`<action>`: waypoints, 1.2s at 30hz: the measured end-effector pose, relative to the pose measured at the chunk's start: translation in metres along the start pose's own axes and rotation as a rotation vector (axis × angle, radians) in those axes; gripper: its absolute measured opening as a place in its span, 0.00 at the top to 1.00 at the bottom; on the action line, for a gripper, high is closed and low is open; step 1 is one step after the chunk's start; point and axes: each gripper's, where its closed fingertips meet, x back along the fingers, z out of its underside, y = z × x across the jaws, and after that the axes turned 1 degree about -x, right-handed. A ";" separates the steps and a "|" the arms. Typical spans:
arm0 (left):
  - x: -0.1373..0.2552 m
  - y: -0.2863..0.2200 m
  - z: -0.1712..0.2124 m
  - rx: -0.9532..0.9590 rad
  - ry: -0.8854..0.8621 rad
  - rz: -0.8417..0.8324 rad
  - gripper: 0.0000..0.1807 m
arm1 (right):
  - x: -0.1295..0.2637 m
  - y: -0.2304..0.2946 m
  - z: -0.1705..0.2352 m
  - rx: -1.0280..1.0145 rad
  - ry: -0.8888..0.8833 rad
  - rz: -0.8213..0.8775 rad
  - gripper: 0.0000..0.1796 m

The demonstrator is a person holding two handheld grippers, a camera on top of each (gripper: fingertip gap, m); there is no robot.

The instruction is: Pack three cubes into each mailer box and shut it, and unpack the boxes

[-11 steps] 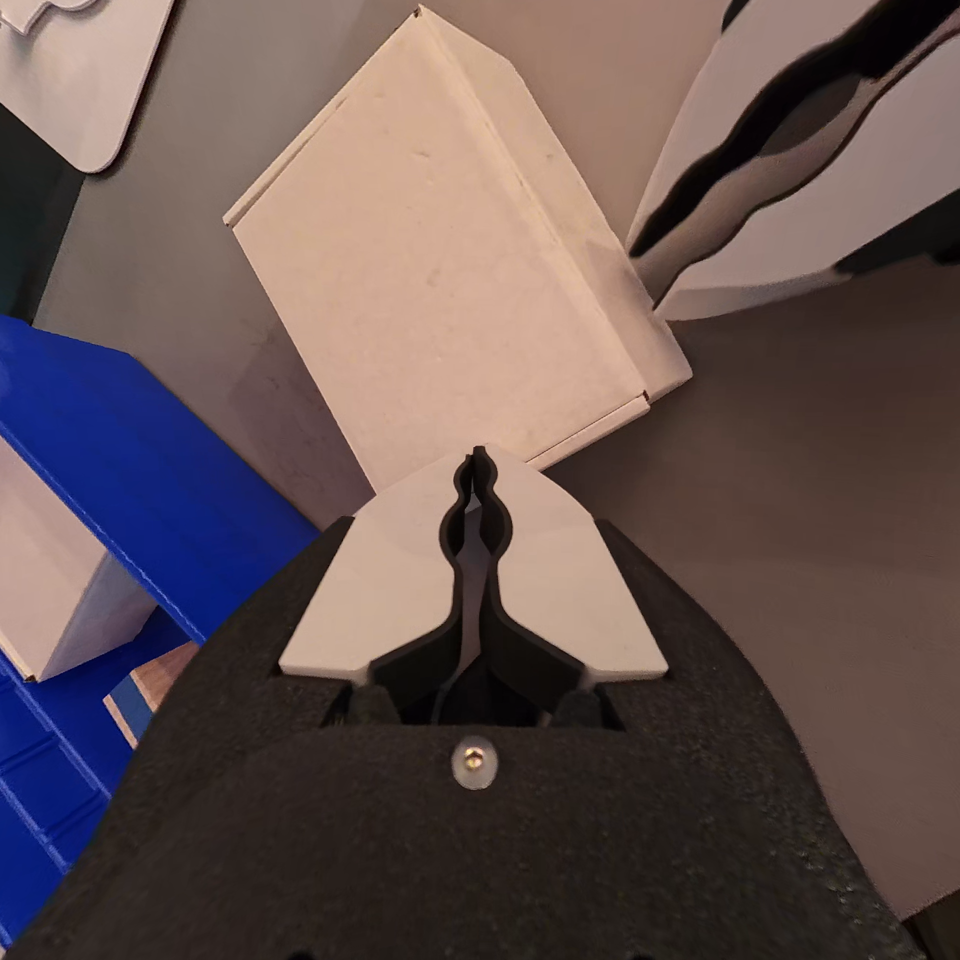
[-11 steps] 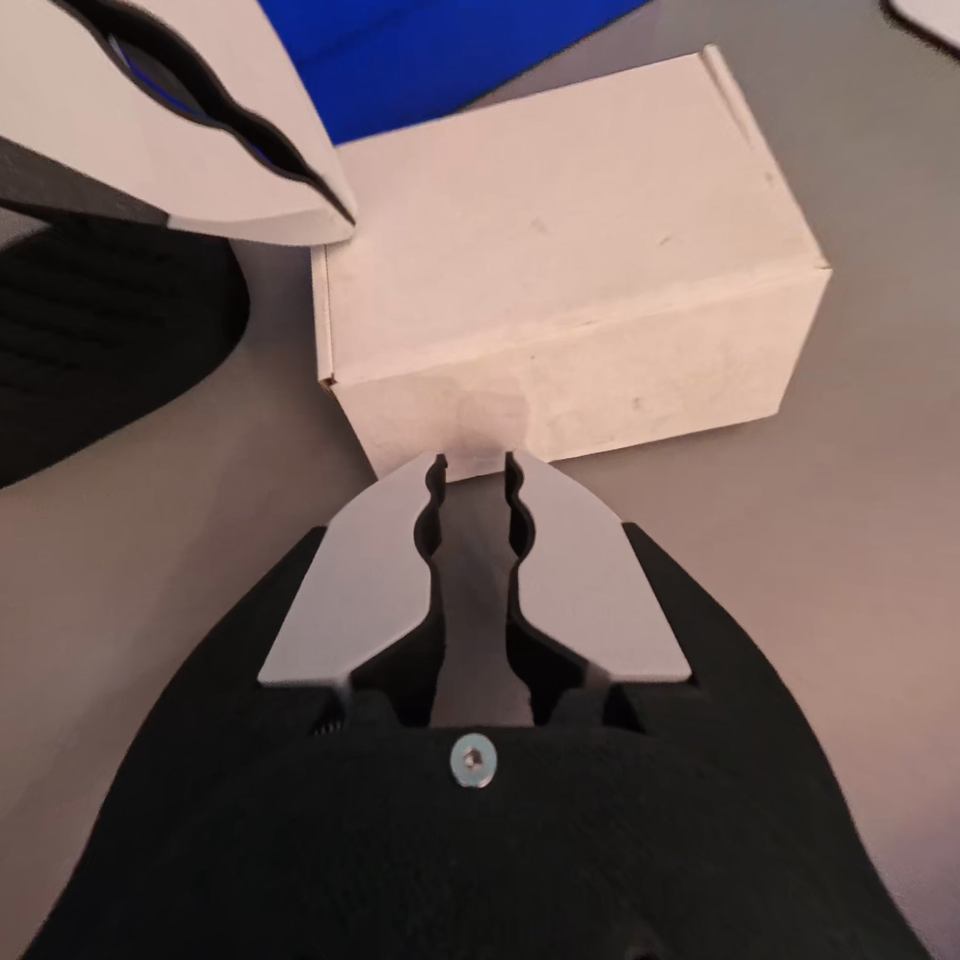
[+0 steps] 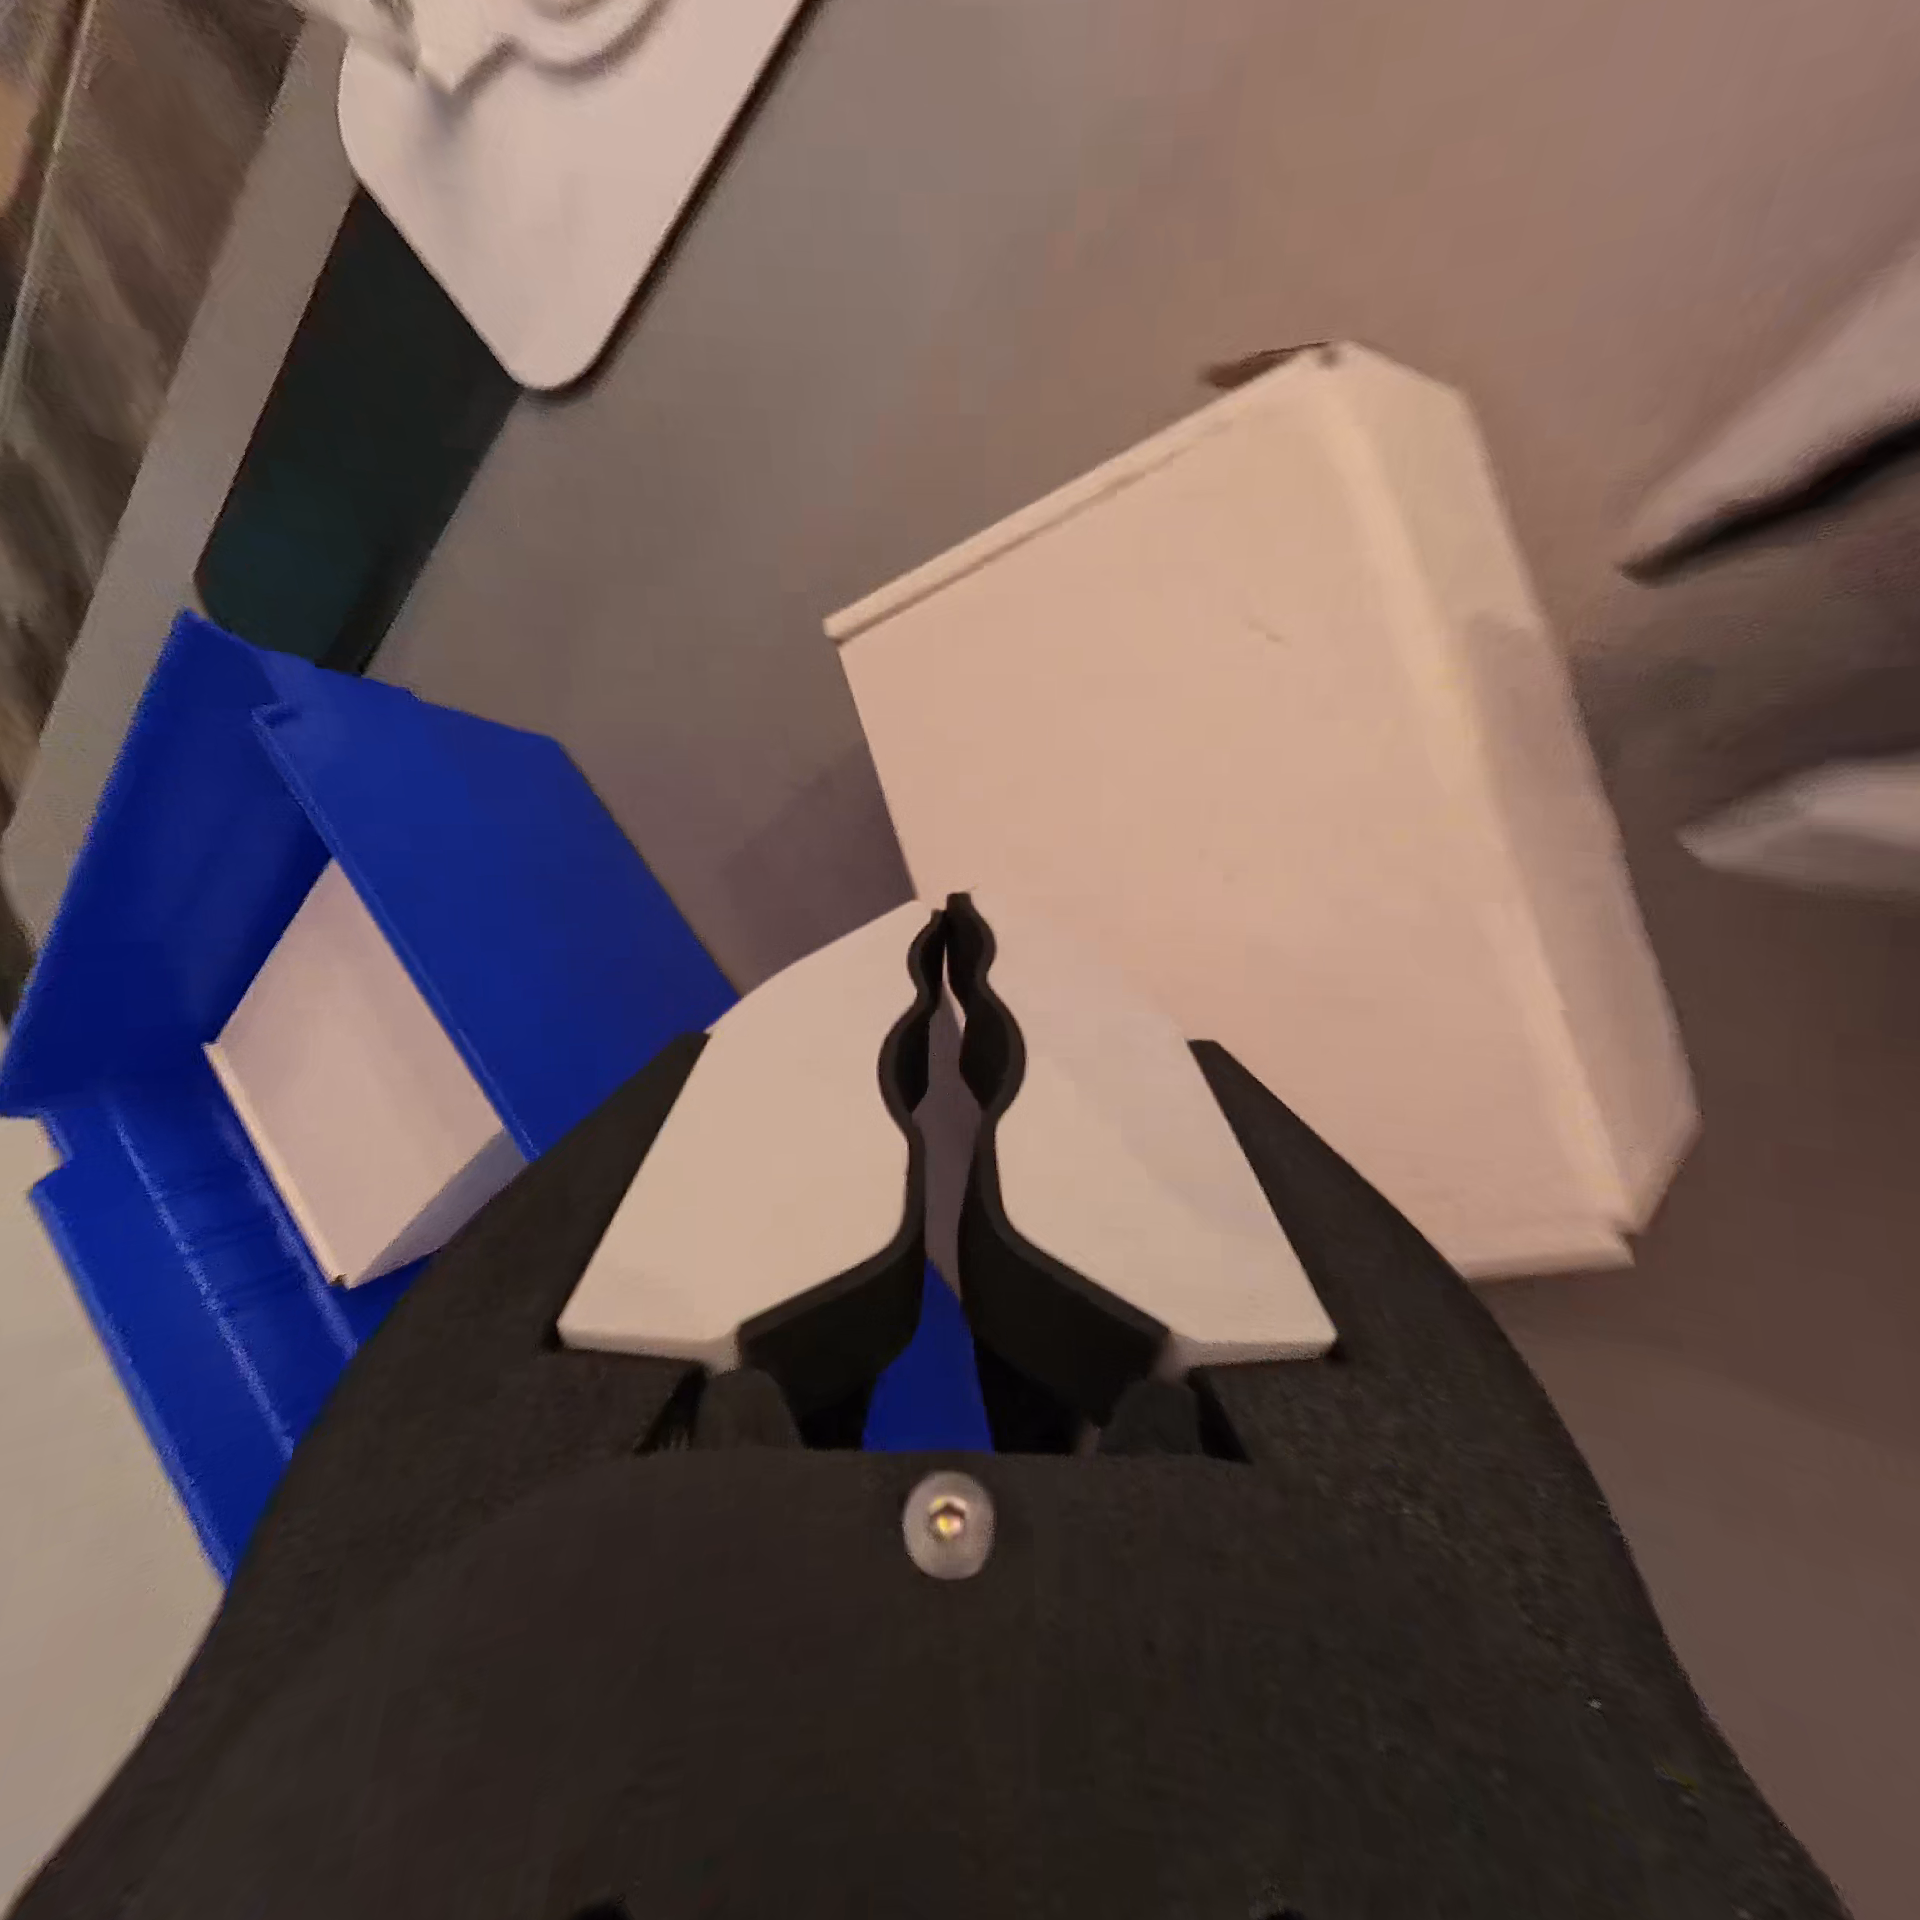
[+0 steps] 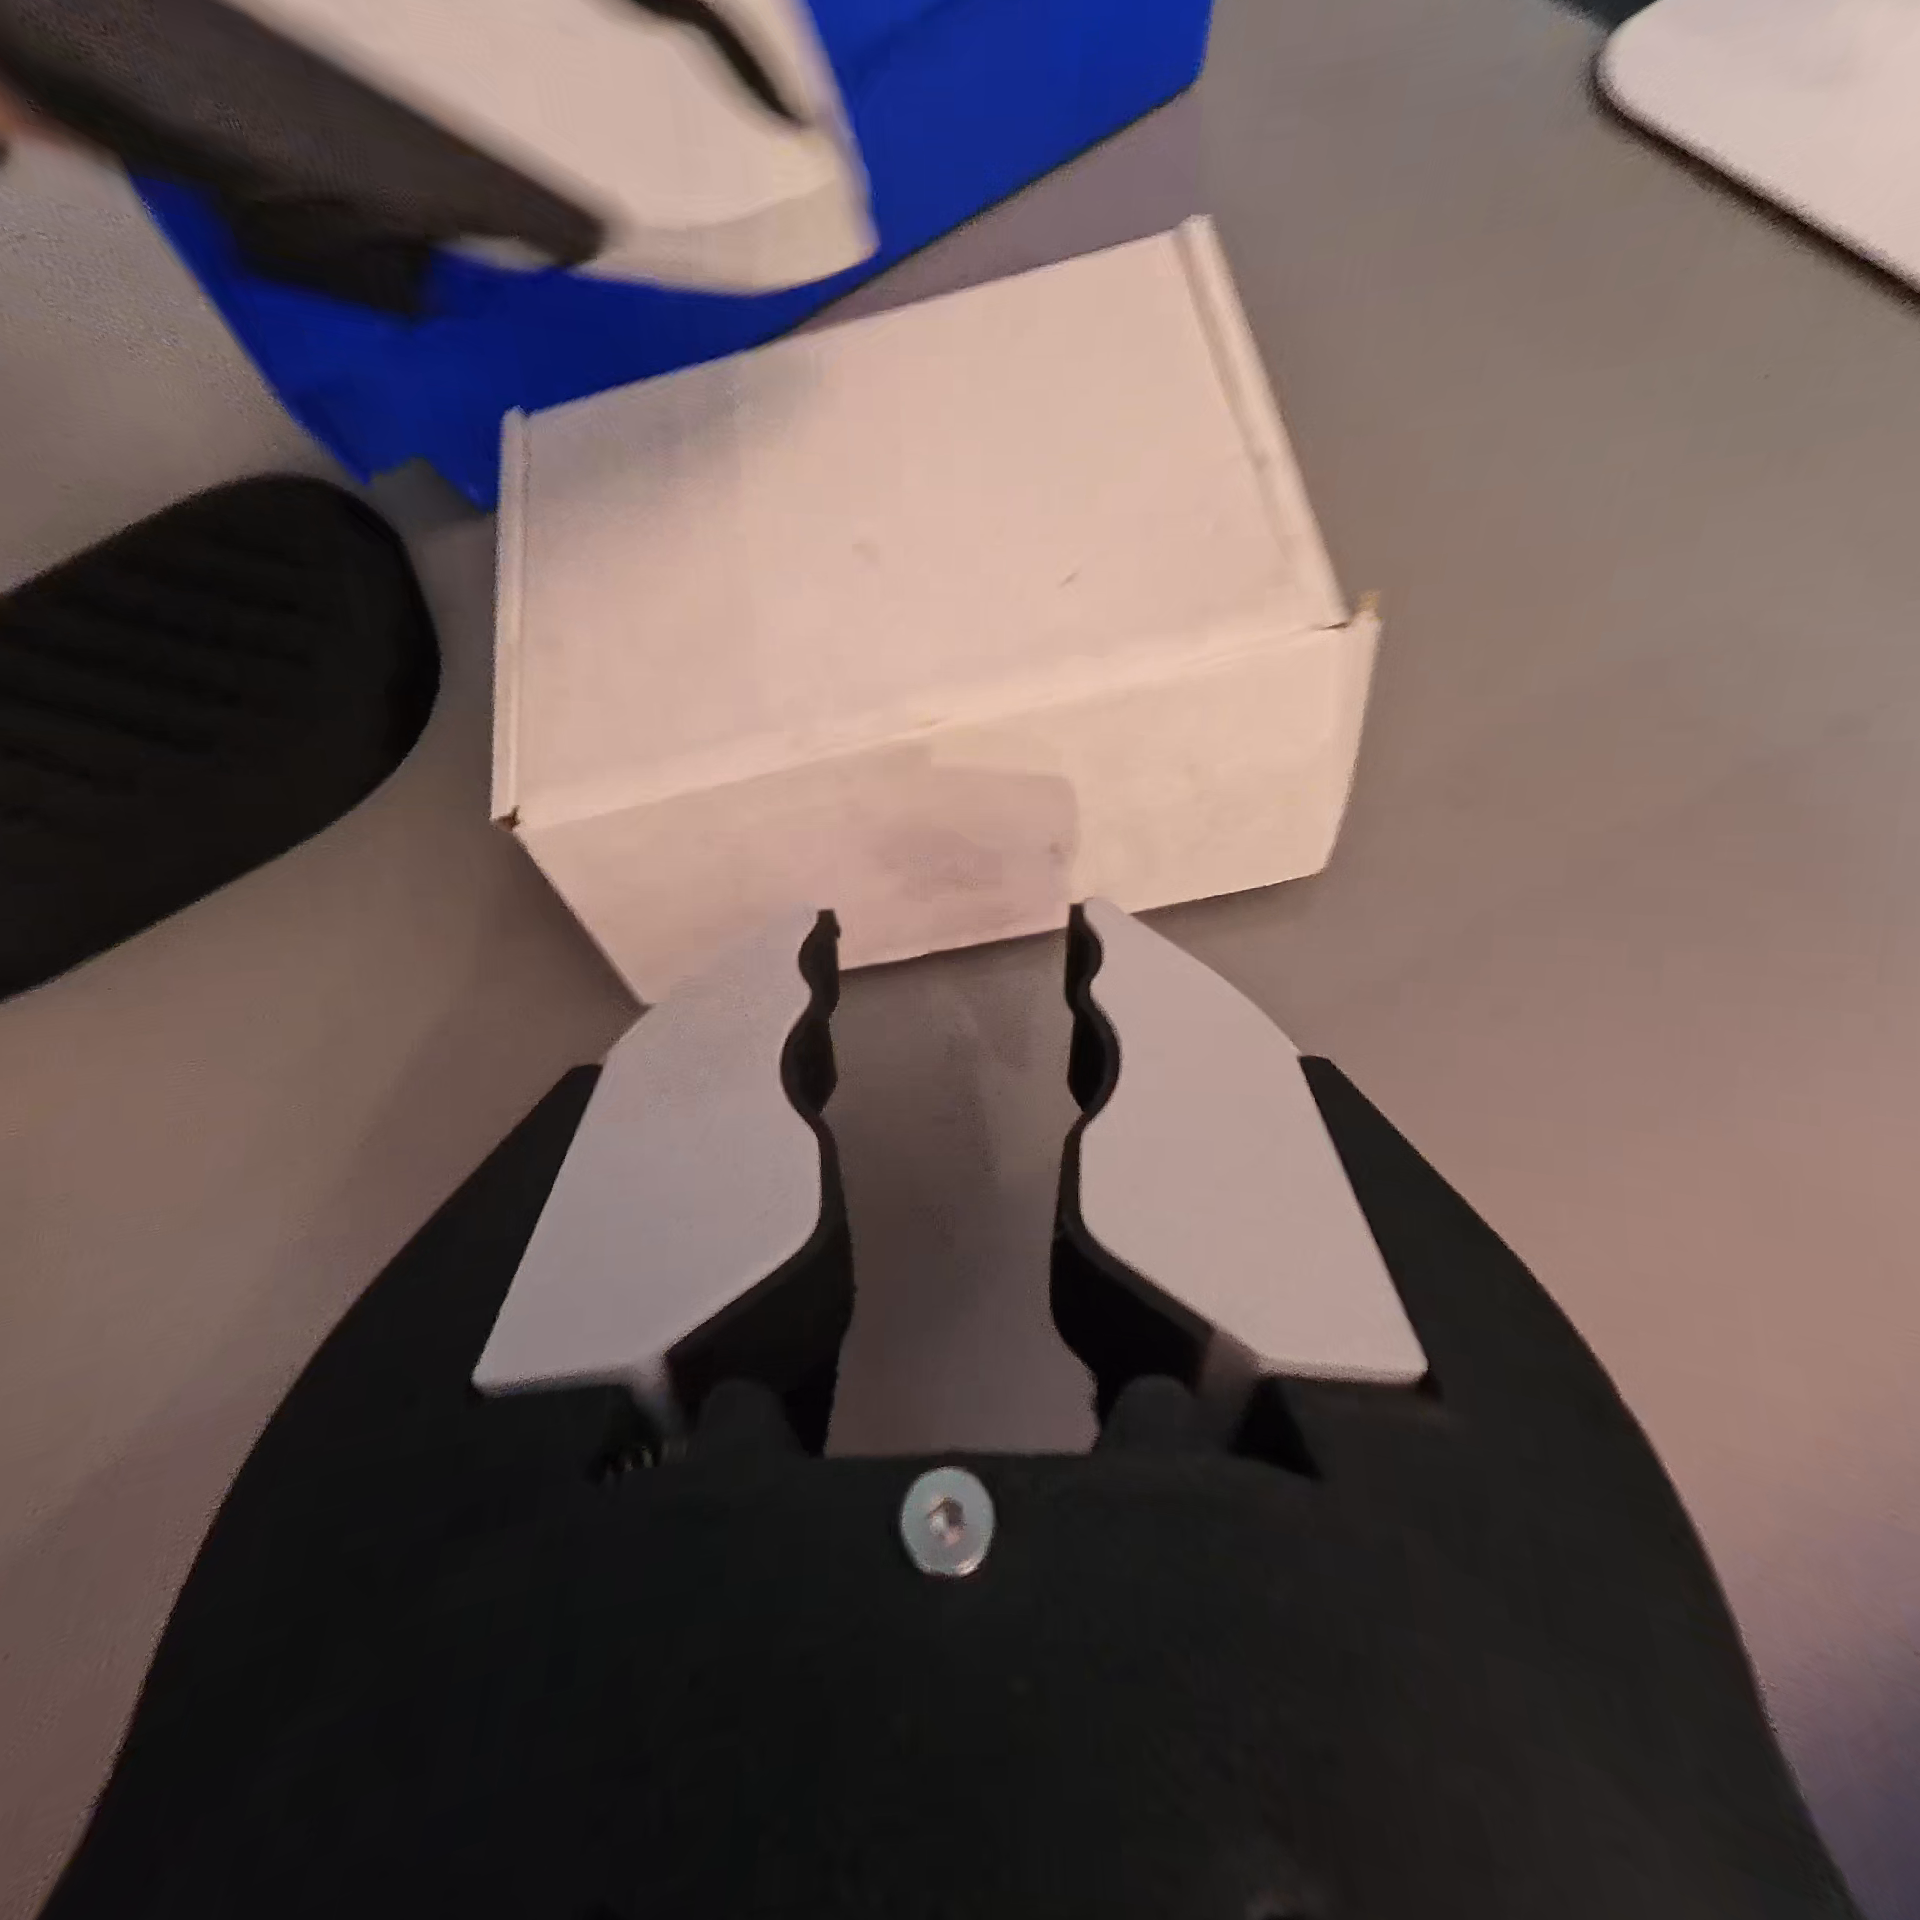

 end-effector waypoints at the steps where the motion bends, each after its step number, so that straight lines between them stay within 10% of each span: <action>1: -0.011 0.009 -0.001 0.006 0.039 -0.045 1.00 | -0.003 0.006 0.003 0.017 0.012 -0.029 0.74; 18: -0.014 0.004 -0.004 0.508 0.030 0.446 0.94 | -0.020 0.009 0.001 0.116 -0.066 0.056 0.68; 36: -0.027 -0.011 0.001 0.445 0.125 0.514 0.67 | -0.023 0.016 0.000 0.134 -0.095 0.084 0.67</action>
